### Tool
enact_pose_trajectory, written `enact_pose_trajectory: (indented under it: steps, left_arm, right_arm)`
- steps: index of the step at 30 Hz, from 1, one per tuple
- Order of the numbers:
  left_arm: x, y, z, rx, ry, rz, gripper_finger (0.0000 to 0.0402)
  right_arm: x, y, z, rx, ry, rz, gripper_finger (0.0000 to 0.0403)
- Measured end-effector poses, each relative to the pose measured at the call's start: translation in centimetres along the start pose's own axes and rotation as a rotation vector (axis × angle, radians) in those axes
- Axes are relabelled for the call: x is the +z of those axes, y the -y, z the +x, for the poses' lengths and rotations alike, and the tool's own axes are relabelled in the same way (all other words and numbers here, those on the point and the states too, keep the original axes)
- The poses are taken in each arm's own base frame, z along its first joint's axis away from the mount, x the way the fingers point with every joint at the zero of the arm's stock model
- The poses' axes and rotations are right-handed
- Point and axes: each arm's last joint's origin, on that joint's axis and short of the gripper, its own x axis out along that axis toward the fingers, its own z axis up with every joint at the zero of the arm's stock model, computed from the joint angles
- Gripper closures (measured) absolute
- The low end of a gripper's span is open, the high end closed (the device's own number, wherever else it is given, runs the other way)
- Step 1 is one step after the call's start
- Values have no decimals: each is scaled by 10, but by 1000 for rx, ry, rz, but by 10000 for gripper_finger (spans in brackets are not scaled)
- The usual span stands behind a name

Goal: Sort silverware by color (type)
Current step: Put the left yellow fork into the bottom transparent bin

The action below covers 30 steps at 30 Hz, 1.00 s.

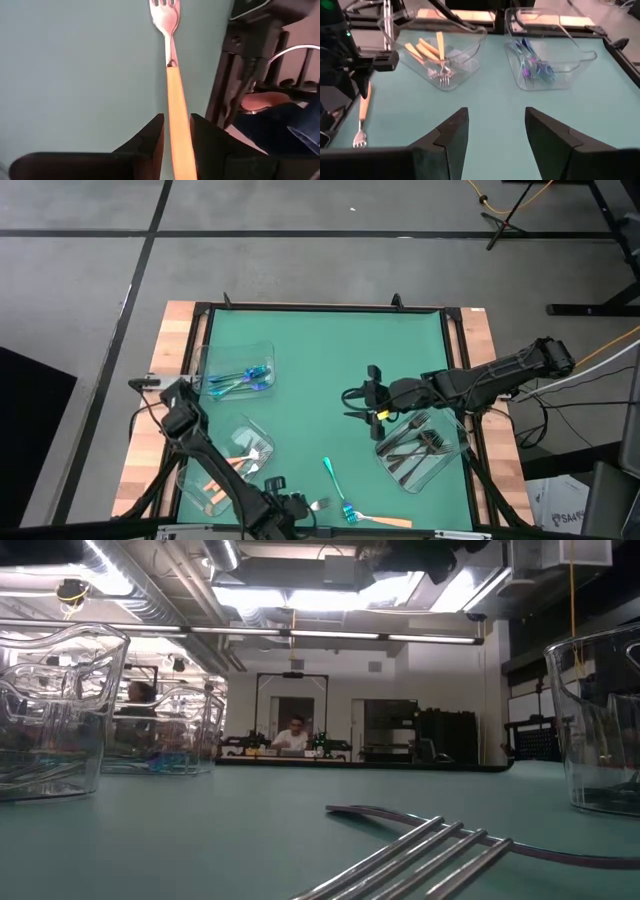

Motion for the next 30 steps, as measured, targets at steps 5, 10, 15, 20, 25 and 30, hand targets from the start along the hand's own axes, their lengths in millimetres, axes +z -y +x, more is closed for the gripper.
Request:
enact_pose_trajectory:
  steps: [5,10,15,20,25,30]
  left_arm:
    - [2,2,11,-6,12,-7,315]
    - [2,3,19,-3,16,-7,315]
    - [3,4,28,-3,25,-8,315]
    - [2,3,28,12,26,2,315]
    - [2,3,28,11,27,2,315]
    - [2,3,28,12,27,7,314]
  right_arm:
    - [-1,0,0,-1,-11,-3,217]
    - [-1,0,0,-1,-13,-3,217]
    - [-2,0,0,-2,-18,-4,217]
    - [-3,0,0,-3,-29,-7,217]
    - [-3,0,0,-3,-29,-6,217]
    - [-3,0,0,-3,-29,-6,217]
